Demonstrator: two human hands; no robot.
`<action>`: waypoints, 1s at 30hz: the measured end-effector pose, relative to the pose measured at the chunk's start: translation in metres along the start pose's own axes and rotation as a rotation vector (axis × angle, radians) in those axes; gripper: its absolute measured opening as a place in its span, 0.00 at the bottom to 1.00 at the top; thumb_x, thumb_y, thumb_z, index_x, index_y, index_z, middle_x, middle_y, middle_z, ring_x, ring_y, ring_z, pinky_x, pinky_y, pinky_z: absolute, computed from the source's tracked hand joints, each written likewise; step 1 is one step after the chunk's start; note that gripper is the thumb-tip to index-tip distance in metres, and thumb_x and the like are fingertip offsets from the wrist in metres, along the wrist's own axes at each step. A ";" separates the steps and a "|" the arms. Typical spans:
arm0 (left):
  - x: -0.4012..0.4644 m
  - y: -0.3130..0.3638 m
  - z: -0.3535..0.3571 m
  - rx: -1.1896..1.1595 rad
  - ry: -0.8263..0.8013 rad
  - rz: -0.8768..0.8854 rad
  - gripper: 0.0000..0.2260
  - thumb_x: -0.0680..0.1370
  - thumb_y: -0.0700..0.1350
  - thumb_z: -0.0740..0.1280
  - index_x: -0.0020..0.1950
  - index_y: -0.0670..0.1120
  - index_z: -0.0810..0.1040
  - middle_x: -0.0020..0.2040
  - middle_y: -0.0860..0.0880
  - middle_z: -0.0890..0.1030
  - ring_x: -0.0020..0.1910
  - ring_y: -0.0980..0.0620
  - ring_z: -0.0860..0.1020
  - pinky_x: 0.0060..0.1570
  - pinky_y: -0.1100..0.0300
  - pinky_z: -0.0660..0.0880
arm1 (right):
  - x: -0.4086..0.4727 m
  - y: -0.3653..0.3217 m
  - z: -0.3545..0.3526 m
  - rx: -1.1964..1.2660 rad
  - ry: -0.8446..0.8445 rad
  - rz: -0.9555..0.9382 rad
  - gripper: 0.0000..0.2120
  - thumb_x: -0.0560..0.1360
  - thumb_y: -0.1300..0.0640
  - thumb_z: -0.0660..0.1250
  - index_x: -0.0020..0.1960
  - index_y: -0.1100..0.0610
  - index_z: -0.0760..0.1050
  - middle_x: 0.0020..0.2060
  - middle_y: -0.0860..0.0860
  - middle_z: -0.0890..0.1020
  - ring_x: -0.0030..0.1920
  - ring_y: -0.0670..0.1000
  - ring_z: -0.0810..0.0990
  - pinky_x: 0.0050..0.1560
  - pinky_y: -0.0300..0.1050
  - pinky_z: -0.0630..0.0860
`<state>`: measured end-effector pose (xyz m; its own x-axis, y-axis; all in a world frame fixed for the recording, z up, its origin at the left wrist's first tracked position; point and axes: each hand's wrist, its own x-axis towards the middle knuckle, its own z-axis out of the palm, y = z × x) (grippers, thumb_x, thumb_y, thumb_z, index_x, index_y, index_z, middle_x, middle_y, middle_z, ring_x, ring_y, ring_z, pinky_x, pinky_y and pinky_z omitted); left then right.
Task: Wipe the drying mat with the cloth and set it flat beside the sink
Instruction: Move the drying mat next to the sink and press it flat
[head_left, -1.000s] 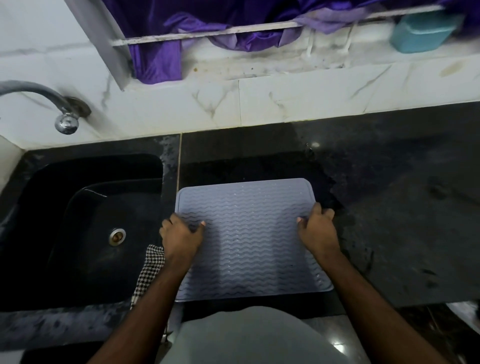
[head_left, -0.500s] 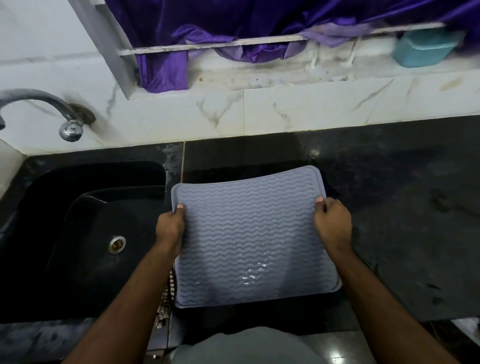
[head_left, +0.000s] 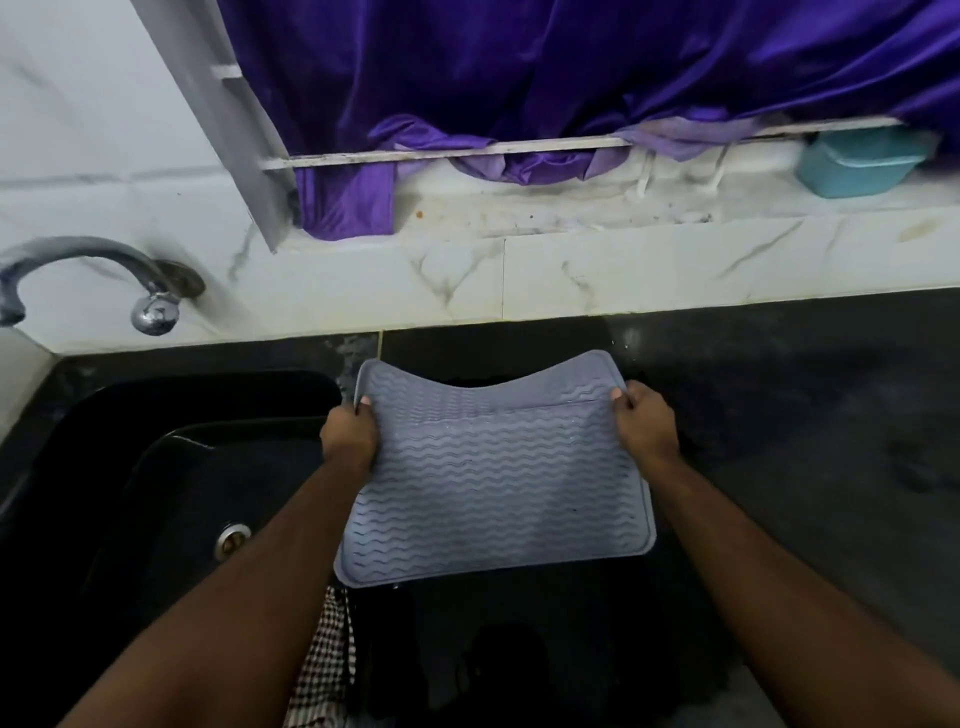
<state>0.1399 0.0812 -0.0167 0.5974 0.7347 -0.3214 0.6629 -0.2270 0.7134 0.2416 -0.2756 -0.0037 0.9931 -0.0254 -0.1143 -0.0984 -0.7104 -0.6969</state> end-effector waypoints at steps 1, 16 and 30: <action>0.004 0.007 0.000 0.007 0.017 0.002 0.23 0.84 0.55 0.60 0.64 0.36 0.76 0.59 0.34 0.79 0.58 0.33 0.77 0.58 0.45 0.75 | 0.007 -0.006 0.002 -0.020 0.000 0.003 0.13 0.83 0.49 0.58 0.43 0.55 0.71 0.43 0.56 0.80 0.46 0.59 0.80 0.43 0.50 0.77; 0.065 0.048 0.032 0.288 0.284 0.242 0.25 0.82 0.59 0.61 0.62 0.36 0.72 0.60 0.34 0.75 0.58 0.33 0.75 0.53 0.41 0.73 | 0.092 -0.017 0.045 -0.255 0.074 -0.074 0.17 0.83 0.52 0.60 0.63 0.64 0.71 0.59 0.65 0.75 0.56 0.67 0.76 0.51 0.58 0.75; 0.042 -0.008 0.067 0.731 -0.008 0.602 0.32 0.81 0.68 0.49 0.82 0.54 0.56 0.82 0.45 0.55 0.80 0.44 0.55 0.76 0.44 0.56 | 0.064 -0.046 0.133 -0.575 -0.260 -0.331 0.36 0.78 0.29 0.45 0.81 0.42 0.44 0.82 0.51 0.45 0.80 0.62 0.41 0.77 0.64 0.39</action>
<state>0.1898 0.0710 -0.0773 0.9324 0.3599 -0.0323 0.3591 -0.9128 0.1945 0.3009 -0.1511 -0.0725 0.9105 0.3741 -0.1762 0.3265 -0.9119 -0.2487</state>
